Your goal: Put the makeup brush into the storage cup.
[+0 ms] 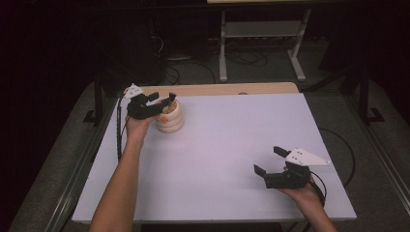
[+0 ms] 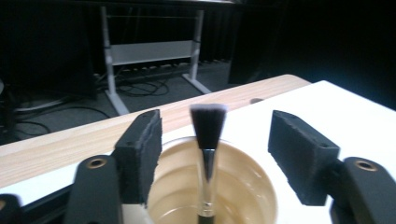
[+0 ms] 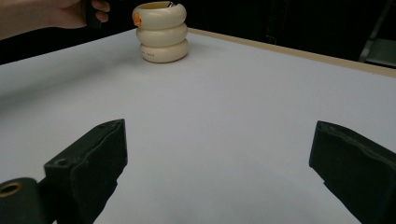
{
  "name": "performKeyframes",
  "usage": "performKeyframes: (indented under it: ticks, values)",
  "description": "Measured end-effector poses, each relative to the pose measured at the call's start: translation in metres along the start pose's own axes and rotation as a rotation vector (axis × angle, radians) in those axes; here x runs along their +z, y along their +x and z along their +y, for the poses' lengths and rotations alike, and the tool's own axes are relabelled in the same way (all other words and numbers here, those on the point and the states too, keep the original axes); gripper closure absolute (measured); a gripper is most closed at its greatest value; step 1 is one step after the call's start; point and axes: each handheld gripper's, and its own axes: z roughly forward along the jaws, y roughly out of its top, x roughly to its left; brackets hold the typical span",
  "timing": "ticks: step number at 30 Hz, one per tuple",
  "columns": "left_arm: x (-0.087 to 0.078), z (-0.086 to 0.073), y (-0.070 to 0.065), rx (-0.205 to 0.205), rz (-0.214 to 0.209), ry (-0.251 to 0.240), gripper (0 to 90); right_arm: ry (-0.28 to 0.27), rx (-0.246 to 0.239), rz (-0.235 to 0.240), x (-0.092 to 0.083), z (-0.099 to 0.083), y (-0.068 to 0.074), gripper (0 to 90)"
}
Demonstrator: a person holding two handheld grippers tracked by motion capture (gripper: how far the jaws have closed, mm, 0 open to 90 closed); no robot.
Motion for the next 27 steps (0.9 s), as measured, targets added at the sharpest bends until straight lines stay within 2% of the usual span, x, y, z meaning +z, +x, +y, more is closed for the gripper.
performKeyframes:
  ticks: [5,8,9,12,13,18,22,27]
  values:
    - [-0.005,0.005,-0.005,0.043,-0.025,0.027,23.6,-0.001,0.005,-0.005,0.000,-0.001,-0.002,3.6]
    - [-0.009,0.007,-0.009,0.046,-0.034,0.039,18.1,-0.002,0.005,-0.007,-0.001,0.000,-0.003,3.7]
    - [-0.009,0.007,-0.010,0.035,-0.040,0.037,15.2,-0.002,0.006,-0.007,0.000,0.000,-0.003,3.7]
    - [-0.013,0.009,-0.012,0.059,-0.053,0.049,12.6,0.001,0.006,-0.003,0.000,0.000,-0.002,3.7]
    - [-0.014,0.010,-0.014,0.046,-0.058,0.046,12.0,0.003,0.008,-0.001,0.000,0.000,-0.002,3.7]
    - [-0.021,0.013,-0.021,0.075,-0.086,0.061,8.0,-0.002,0.008,-0.005,0.000,0.000,-0.003,3.7]
    - [-0.029,0.015,-0.025,0.074,-0.117,0.074,3.3,-0.009,0.010,-0.007,0.000,0.001,-0.003,3.6]
    - [-0.042,0.014,-0.033,0.076,-0.156,0.082,1.8,-0.005,0.009,-0.007,-0.001,0.001,-0.002,3.6]
